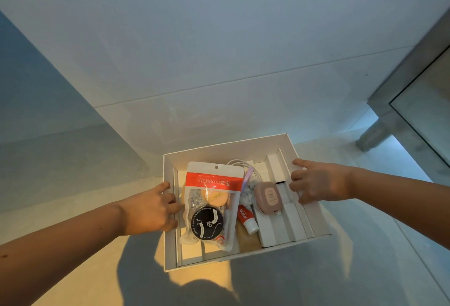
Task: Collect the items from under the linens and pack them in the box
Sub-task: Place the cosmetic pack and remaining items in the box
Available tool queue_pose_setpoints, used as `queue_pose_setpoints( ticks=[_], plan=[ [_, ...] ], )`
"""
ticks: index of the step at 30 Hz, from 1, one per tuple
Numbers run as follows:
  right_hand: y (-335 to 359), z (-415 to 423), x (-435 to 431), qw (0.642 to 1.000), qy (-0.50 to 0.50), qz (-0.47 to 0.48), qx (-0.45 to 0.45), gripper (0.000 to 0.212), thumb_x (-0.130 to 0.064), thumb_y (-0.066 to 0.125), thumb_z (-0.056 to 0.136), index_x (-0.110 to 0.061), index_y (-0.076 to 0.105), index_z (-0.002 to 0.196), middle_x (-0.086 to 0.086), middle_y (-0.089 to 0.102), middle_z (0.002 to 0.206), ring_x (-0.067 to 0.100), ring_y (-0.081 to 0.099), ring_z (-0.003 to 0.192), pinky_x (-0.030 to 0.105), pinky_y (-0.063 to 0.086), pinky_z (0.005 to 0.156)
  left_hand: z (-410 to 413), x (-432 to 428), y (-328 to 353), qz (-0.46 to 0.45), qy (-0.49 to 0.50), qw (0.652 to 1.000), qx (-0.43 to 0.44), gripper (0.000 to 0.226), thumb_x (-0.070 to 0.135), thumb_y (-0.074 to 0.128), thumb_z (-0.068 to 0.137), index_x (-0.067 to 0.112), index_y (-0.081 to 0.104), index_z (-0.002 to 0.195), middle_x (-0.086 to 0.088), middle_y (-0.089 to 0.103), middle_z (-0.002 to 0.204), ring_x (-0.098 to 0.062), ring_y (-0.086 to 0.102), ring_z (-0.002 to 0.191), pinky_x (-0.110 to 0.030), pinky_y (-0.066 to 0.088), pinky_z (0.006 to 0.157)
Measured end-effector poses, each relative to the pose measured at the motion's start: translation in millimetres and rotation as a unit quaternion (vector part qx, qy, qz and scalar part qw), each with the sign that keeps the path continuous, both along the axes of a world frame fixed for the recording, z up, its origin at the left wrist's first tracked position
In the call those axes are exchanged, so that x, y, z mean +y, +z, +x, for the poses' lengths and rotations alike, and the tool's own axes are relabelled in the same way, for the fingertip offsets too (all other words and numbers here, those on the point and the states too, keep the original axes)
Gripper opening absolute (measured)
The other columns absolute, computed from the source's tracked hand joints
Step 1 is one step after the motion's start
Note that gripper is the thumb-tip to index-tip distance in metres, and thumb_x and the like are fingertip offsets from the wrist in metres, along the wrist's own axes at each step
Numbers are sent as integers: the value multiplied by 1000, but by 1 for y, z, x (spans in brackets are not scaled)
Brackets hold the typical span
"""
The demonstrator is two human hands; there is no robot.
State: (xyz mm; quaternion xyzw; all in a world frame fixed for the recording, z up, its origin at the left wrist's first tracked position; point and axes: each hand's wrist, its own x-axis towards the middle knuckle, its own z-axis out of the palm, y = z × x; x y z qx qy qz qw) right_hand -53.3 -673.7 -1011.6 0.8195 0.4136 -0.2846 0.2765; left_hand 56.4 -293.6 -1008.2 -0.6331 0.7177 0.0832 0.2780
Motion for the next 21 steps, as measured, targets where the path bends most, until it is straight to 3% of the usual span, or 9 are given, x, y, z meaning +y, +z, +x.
queue_pose_setpoints(
  ticks=[10, 21],
  plan=[
    [1, -2, -3, 1000, -4, 10, -2, 37, -4, 46, 93, -19, 51, 126, 11, 45, 121, 31, 36, 117, 52, 6, 111, -1, -1, 3, -5, -3, 1000, 2, 42, 32, 92, 40, 29, 66, 73, 4, 64, 74, -14, 64, 69, -36, 55, 71],
    [1, -5, 4, 1000, -20, 17, -12, 35, -7, 58, 89, -19, 55, 122, 9, 48, 120, 30, 38, 116, 54, 8, 111, -2, -1, 6, 3, 11, 1000, -3, 41, 31, 93, 38, 28, 67, 69, 3, 64, 71, -13, 63, 63, -35, 55, 68]
  ],
)
